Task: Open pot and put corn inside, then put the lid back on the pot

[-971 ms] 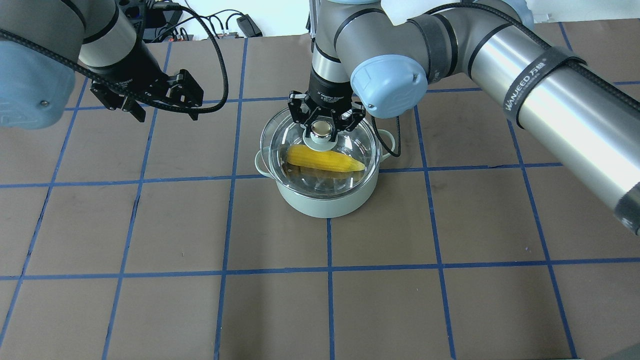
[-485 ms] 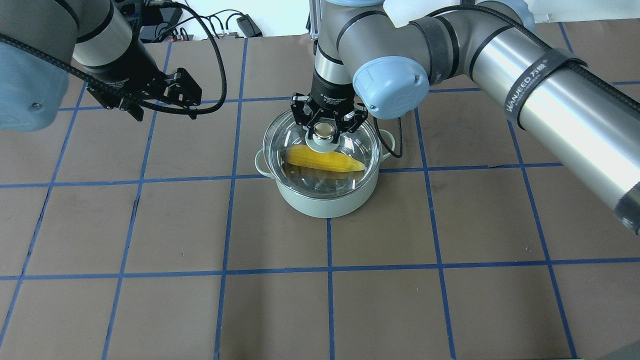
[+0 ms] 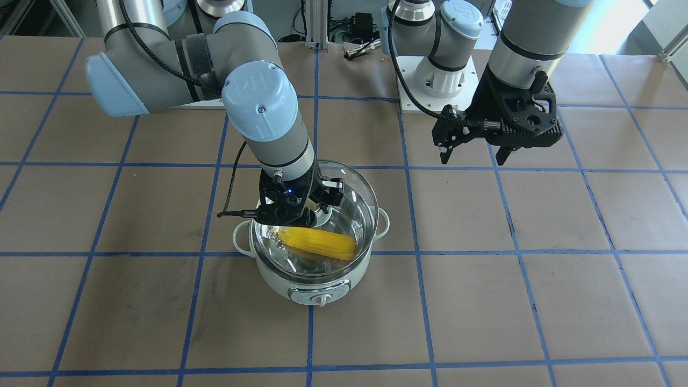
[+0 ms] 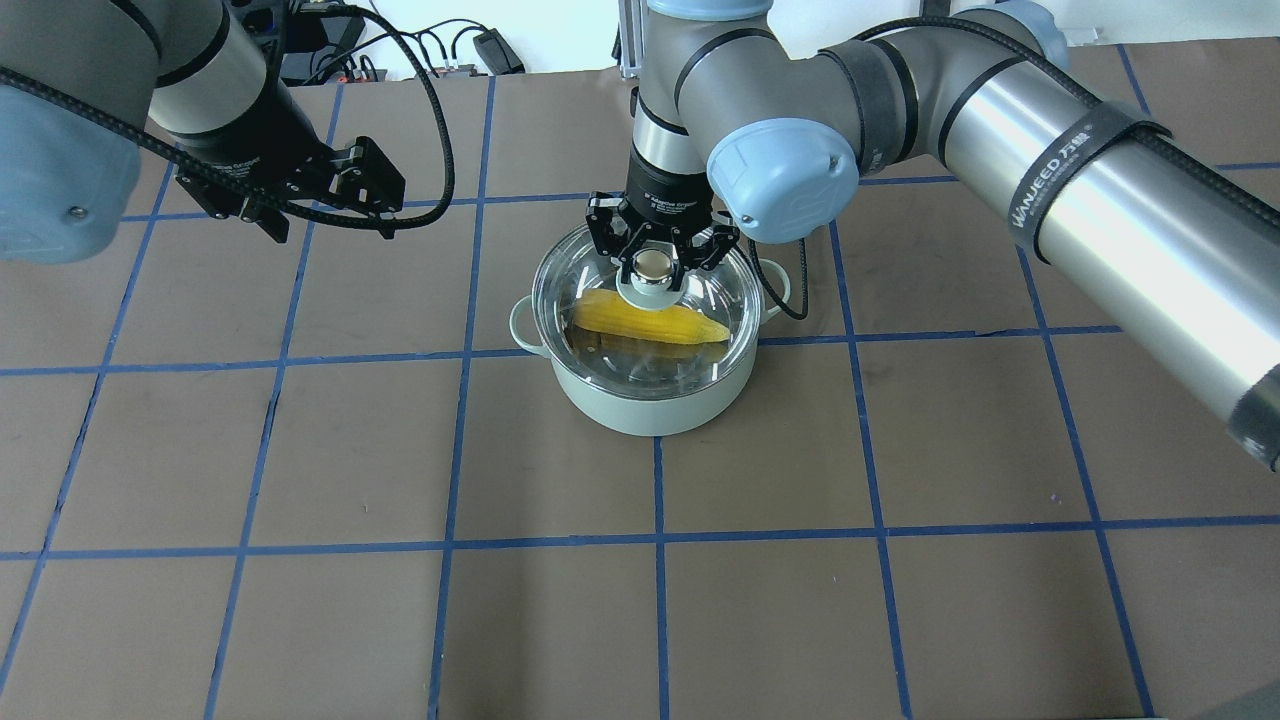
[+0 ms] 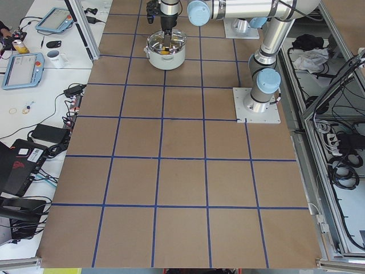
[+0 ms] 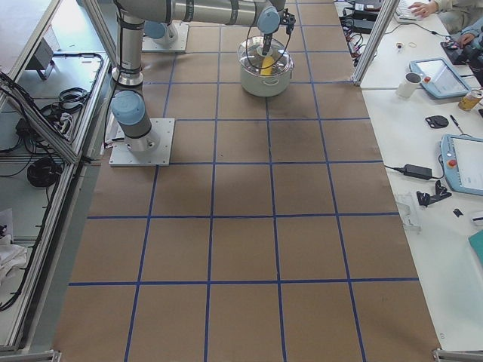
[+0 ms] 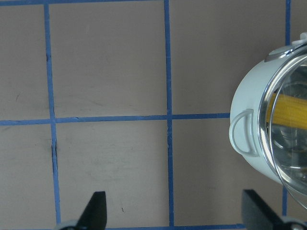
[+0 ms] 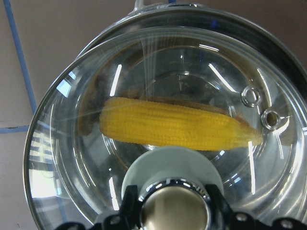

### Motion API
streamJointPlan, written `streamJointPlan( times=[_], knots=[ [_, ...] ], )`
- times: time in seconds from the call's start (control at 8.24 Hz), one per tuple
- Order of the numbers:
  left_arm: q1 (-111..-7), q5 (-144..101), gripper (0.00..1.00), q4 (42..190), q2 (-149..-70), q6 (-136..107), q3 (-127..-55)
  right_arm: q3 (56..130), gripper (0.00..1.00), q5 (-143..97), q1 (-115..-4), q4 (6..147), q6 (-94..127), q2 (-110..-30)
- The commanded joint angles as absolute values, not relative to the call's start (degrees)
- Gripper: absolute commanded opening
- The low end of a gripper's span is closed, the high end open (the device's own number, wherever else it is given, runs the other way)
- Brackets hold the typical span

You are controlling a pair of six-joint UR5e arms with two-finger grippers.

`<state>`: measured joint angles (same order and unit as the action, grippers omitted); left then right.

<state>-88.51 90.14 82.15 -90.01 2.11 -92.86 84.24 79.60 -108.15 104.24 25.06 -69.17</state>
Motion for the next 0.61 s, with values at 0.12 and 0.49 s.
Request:
streamJointPlan(
  times=[0.12,0.49],
  knots=[
    [-88.5,90.1,1.00,82.1,-90.3,2.1,-93.0,84.3,0.00,80.3,-108.1,104.2,25.0,-69.2],
    [-88.5,90.2,1.00,82.0,-90.5,2.1,-93.1,84.3,0.01,79.7,-108.1,104.7,25.7,-69.2]
  ],
)
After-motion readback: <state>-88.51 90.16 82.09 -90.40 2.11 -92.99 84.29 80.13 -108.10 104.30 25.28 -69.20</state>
